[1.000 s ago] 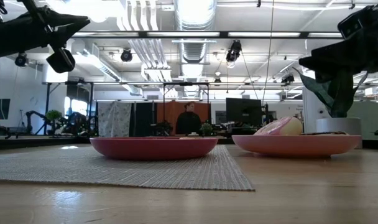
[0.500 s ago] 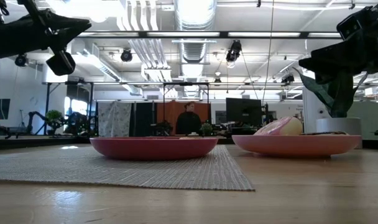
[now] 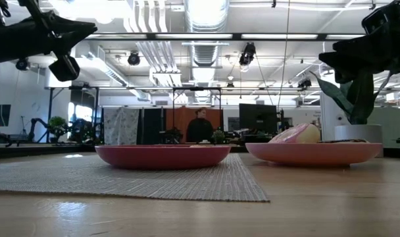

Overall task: Pick & Place donuts
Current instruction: Return to Home Position

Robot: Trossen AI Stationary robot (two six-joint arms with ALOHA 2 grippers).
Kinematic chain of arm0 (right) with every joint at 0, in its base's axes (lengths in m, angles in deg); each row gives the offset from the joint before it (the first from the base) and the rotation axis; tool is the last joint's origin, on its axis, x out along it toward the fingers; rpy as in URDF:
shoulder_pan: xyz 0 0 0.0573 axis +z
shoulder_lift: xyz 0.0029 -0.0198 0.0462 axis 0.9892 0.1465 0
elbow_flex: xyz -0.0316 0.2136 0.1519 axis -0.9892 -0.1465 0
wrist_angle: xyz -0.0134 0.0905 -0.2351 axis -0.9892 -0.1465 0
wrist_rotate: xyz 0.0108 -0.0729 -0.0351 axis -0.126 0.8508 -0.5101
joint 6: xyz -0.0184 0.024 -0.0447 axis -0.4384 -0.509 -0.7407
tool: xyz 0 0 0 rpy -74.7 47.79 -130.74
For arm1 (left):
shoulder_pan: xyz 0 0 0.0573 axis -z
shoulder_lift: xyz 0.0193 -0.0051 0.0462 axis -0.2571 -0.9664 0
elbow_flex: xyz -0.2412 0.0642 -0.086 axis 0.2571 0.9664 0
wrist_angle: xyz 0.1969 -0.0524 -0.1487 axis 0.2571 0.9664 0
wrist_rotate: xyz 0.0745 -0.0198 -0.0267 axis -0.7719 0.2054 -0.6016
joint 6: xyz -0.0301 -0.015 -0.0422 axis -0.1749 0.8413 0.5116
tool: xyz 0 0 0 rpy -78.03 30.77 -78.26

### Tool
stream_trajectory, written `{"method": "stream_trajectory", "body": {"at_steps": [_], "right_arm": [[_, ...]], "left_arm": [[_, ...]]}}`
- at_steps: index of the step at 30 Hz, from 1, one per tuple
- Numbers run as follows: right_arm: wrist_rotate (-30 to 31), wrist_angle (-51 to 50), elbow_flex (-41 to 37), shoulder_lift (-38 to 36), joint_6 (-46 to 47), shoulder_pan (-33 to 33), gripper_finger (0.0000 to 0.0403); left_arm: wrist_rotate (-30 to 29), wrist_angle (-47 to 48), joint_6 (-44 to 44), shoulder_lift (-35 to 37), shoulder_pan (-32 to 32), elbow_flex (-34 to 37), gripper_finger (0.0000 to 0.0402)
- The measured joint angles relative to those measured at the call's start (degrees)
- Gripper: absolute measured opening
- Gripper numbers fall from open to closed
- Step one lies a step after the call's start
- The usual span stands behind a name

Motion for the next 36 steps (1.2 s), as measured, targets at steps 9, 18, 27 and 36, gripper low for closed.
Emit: {"method": "stream_trajectory", "body": {"at_steps": [9,18,27,36], "right_arm": [[0.0,0.0,0.0,0.0,0.0,0.0,0.0187],[0.0,0.1,0.0,1.3,0.0,0.0,0.0187],[0.1,0.0,-0.1,1.3,0.0,0.0,0.0187],[0.1,0.1,-0.1,1.3,0.0,0.0,0.0187]], "left_arm": [[0.0,0.0,0.0,0.0,3.5,0.0,0.0000],[0.0,0.1,0.0,0.0,4.5,0.0,0.0000],[0.0,0.1,0.0,0.0,5.2,0.0,0.0000],[6.2,5.7,-25.8,0.0,7.0,0.0,0.0000]]}}
